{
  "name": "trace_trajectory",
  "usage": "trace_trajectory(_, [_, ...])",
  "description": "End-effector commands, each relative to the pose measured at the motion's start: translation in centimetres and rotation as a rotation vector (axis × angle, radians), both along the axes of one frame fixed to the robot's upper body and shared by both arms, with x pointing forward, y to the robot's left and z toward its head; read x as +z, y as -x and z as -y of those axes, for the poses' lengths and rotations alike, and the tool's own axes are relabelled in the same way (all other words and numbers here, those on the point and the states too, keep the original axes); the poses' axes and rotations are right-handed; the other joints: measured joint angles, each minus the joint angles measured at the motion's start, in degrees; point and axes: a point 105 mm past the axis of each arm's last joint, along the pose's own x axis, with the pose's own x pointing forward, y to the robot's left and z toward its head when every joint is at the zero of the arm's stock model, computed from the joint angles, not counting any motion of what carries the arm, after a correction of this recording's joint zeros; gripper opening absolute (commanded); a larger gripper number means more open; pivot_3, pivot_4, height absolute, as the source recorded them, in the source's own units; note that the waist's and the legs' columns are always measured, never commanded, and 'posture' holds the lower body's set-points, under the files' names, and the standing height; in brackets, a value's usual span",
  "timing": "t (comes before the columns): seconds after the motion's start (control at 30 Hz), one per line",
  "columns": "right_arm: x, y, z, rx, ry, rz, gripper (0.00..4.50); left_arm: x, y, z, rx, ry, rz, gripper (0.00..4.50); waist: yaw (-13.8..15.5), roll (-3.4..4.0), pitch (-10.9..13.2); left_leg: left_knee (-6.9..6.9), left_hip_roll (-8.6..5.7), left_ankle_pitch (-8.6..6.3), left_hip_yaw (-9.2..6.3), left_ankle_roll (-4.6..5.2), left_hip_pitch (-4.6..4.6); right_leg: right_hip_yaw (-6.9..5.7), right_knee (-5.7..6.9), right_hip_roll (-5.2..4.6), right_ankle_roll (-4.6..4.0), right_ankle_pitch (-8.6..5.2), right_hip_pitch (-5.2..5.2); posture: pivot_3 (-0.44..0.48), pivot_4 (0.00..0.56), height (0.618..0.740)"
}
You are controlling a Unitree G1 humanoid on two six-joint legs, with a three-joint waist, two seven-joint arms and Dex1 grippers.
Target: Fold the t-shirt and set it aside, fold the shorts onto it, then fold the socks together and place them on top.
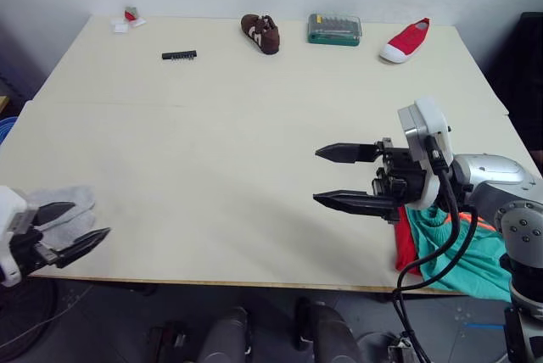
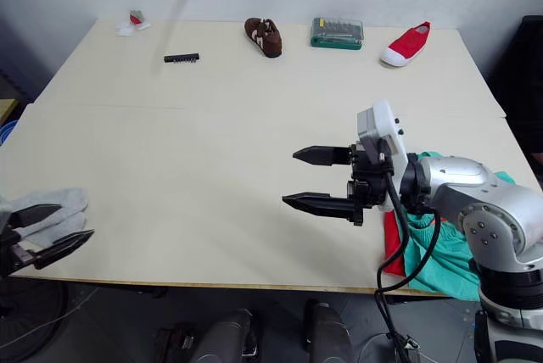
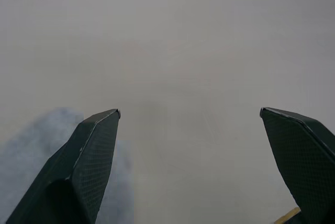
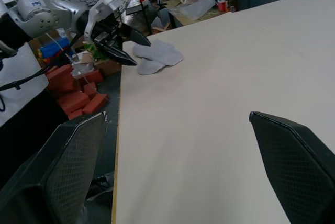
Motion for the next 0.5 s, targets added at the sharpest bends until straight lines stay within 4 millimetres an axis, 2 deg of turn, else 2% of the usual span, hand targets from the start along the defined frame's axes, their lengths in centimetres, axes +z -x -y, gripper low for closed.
trace_trajectory(0.03, [0.2, 1.7, -0.5, 0.077, 0.012, 0.027, 4.48, 0.0, -0.4, -2.9, 0.071, -0.085, -0.019, 4.5, 0.04, 0.01, 0.0, 0.0, 0.02, -0.01, 0.0, -0.02, 0.0, 0.0, 0.01, 0.0, -0.01, 0.0, 0.0, 0.0, 0.15, 0.74])
trace_trajectory(0.17, [0.2, 2.3, -0.4, 0.083, 0.011, 0.029, 4.48, -0.9, -1.6, -5.1, 0.125, -0.109, -0.054, 4.5, -0.05, 0.02, -0.01, -0.01, 0.04, -0.02, 0.01, -0.05, -0.01, 0.02, 0.06, 0.0, -0.03, 0.0, -0.04, 0.0, 0.15, 0.74])
trace_trajectory(0.27, [0.0, 3.0, -0.3, 0.104, 0.02, 0.034, 4.48, -1.8, -3.1, -5.6, 0.115, -0.123, -0.071, 4.5, 0.06, 0.02, -0.04, -0.04, 0.04, -0.04, 0.03, -0.07, -0.05, 0.02, 0.06, -0.03, -0.03, 0.01, -0.11, 0.0, 0.15, 0.74])
trace_trajectory(0.47, [0.3, 3.8, -0.2, 0.119, 0.025, 0.033, 4.48, -3.6, -4.2, -6.5, 0.128, -0.124, -0.135, 4.5, -0.71, -0.01, -0.06, -0.08, 0.04, -0.08, 0.09, -0.05, -0.08, 0.02, 0.05, -0.03, -0.02, 0.0, -0.2, 0.0, 0.15, 0.74])
trace_trajectory(0.5, [0.4, 3.8, -0.2, 0.118, 0.025, 0.038, 4.5, -3.8, -4.2, -6.5, 0.127, -0.114, -0.146, 4.31, -0.84, -0.01, -0.06, -0.08, 0.04, -0.07, 0.1, -0.04, -0.08, 0.02, 0.06, -0.03, -0.02, 0.0, -0.2, 0.0, 0.15, 0.74])
